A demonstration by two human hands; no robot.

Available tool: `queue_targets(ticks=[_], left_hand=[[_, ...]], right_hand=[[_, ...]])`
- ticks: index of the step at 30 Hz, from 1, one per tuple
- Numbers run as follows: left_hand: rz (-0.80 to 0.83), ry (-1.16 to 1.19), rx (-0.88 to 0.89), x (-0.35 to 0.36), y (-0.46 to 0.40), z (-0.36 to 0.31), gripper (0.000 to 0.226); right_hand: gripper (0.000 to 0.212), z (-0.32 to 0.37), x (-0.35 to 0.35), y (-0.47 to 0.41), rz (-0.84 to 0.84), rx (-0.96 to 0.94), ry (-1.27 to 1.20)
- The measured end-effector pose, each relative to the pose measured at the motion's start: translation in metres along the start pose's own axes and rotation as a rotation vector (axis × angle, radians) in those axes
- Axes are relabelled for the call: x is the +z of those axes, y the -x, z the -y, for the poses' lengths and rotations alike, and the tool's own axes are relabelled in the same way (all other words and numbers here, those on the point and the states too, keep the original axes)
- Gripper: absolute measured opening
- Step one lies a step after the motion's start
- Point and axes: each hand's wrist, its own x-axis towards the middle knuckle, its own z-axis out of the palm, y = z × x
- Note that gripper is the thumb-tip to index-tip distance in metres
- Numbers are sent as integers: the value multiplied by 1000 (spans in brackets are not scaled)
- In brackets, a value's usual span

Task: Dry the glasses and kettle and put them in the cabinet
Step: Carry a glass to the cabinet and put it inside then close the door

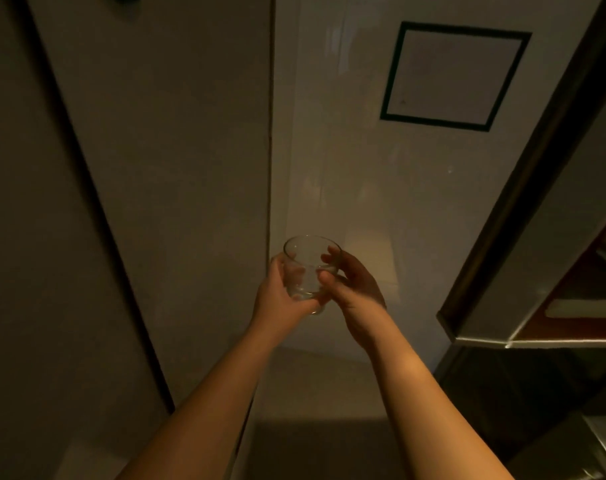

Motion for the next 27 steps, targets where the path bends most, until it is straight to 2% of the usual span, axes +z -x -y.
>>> queue_targets(ticks=[2,8,12,21,27], left_hand=[[34,16,-15,12,-17,3,73],[124,96,-87,43,-74,15,79],[171,20,-29,60,-98,29,82],[275,25,1,121,-134,49,79],[399,42,-22,171,-161,60,83]], right_hand=[[38,-6,-9,-17,-23,-5,40],[44,-22,-33,-68,-110,12,25],[49,-33,-49,-92,-169,-12,-2],[63,-46,-103,-119,-258,-31,48],[61,-46,-140,-131,-358,-36,77]])
